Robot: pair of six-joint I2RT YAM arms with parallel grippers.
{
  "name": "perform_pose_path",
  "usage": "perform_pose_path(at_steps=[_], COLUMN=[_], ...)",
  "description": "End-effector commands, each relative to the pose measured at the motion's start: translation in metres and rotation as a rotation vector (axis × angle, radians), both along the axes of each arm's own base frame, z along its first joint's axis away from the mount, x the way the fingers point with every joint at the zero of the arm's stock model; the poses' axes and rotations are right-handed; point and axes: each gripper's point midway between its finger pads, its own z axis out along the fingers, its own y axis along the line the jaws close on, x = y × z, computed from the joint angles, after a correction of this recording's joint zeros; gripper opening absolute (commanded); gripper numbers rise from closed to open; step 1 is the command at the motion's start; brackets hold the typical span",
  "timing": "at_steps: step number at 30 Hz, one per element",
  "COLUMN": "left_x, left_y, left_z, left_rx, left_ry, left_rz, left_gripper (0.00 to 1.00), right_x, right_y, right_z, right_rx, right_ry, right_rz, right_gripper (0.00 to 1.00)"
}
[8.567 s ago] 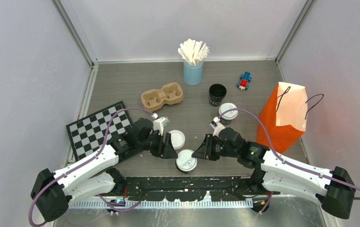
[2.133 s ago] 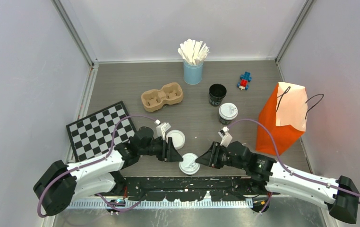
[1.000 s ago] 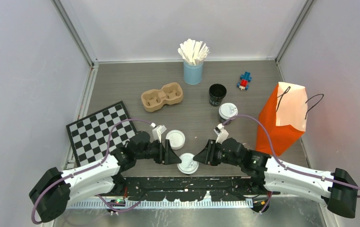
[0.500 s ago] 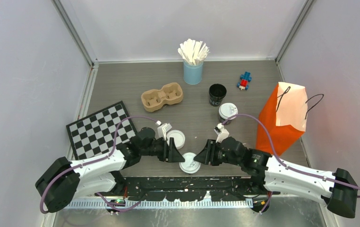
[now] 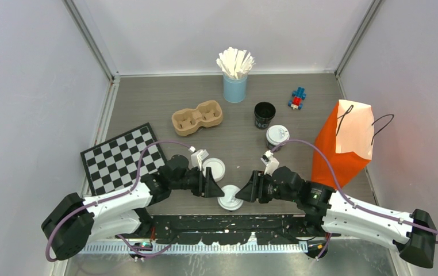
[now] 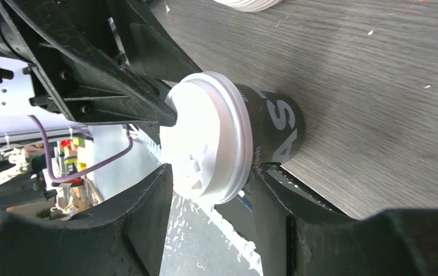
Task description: Pack the takeout coffee
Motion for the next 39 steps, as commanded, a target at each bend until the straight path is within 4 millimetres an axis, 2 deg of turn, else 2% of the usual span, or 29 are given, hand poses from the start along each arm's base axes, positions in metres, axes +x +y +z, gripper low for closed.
perform_pose_path(at_steps=[1,7,13,20,24,30,35,39], left_x=[0.001,0.0,0.0,-0.003,-0.005,-0.005,-0.008,-0.008], left_y=[0.009,0.007,0.006,0.015,0.019,0.02,0.022,0.02], left_z=[-0.018,-0.016,-0.016,-0.03,-0.035,-0.045,-0.047,-0.034], left_rx=[0.086,0.084,0.088,0.137,0.149,0.152,0.136,0.098], left_ry=[-0.008,-0.012,-0.013,0.004,0.012,0.023,0.036,0.014], left_rz=[0.012,0.009,0.005,0.014,0.022,0.037,0.05,0.041], left_gripper=[0.52,0.52,0.52,0.51,0.5,0.5,0.48,0.49], right_x=[-0.003,-0.009,-0.018,-0.026,-0.026,-0.029,-0.024,-0.014], right_y=[0.015,0.022,0.017,-0.01,-0.025,-0.036,-0.024,-0.009], right_z=[0.026,0.016,-0.023,-0.064,-0.079,-0.101,-0.092,-0.066], right_rx=[0.103,0.11,0.075,0.018,-0.03,-0.13,-0.147,-0.104], right_ry=[-0.009,0.023,0.102,0.142,0.139,0.151,0.114,0.061], right_rz=[0.039,0.057,0.041,-0.015,-0.044,-0.044,-0.008,-0.002], right_gripper=[0.57,0.53,0.46,0.43,0.42,0.42,0.42,0.42])
